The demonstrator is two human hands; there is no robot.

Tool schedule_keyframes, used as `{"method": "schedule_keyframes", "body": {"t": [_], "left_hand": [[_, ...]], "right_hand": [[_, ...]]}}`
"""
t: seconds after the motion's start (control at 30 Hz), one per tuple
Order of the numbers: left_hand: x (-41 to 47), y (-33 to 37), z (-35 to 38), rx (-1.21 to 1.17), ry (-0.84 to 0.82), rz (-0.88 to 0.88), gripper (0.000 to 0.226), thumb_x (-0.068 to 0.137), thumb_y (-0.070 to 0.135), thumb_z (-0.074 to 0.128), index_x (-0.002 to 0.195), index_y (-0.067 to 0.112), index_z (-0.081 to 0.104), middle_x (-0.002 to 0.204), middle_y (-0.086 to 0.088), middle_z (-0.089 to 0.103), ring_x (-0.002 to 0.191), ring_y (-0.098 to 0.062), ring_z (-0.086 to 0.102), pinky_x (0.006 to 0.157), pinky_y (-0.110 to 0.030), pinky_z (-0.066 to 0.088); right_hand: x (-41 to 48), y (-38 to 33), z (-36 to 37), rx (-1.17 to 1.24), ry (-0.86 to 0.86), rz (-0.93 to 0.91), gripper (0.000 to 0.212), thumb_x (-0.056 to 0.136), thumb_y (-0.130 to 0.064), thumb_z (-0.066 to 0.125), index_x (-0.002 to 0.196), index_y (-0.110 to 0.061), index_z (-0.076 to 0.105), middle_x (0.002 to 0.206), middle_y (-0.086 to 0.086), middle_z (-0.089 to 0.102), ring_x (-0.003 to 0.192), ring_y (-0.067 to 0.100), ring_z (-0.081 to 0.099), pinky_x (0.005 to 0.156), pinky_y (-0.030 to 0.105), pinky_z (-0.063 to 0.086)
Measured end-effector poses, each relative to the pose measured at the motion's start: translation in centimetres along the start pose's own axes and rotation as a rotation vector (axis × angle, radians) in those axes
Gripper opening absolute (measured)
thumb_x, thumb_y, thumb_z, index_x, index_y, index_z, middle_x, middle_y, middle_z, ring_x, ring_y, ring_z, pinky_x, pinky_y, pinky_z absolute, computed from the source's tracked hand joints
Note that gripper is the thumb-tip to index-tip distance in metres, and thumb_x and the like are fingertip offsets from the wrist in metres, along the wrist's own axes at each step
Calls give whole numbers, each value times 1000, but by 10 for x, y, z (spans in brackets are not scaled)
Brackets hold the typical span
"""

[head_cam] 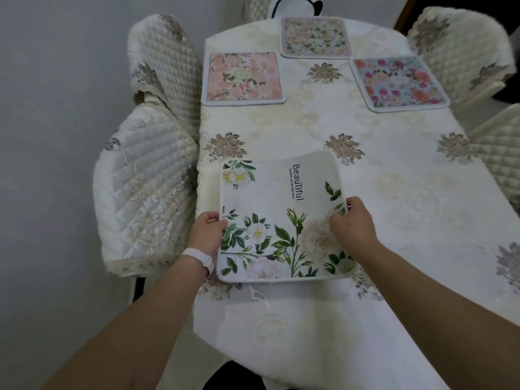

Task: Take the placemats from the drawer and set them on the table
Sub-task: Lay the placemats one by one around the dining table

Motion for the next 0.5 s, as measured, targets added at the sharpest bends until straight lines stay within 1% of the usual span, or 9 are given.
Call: {"method": "schedule_keyframes", "body": {"t": [0.1,0.17,0.27,0.4,0.5], "left_hand": [[21,22,-22,24,-18,19,8,86,10,63,88,17,61,95,-16,70,85,-34,69,78,-54,57],[34,33,-31,15,-9,33,8,87,10,61,88,17,60,94,-14,70,85,-35,69,77,-55,57],[52,41,-35,25,17,32,10,86,12,60,89,21,61,94,-12,70,86,-33,68,78,-54,56],[68,50,-29,100,58,67,10,87,12,58,89,22,59,94,-9,68,85,-29,66,80,-50,56],[76,48,-26,144,80,70,7,89,11,57,92,18,59,94,-9,67,84,-26,65,79,-44,57]], "right_hand": [[1,-26,19,17,16,1,19,88,-12,53,106,-13,49,84,-5,55,73,12,52,57,28,40],[6,-41,29,16,22,-5,19,87,-13,53,106,-14,49,85,-4,56,73,13,54,61,30,42],[18,-54,42,-2,30,-17,17,88,-13,52,105,-15,49,85,-2,57,74,15,55,60,31,43],[40,-59,57,-66,22,-23,16,89,-11,49,105,-15,46,83,-4,54,71,13,52,60,31,41],[55,-54,70,-78,-9,-9,17,89,-10,49,105,-15,47,85,-2,55,77,21,55,65,32,41]]}}
Point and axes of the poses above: each hand's wrist, its own x-axis towards the middle knuckle, its own z-axis out of the palm, y = z × x, the point moved 10 cm from there along x, towards the middle knuckle
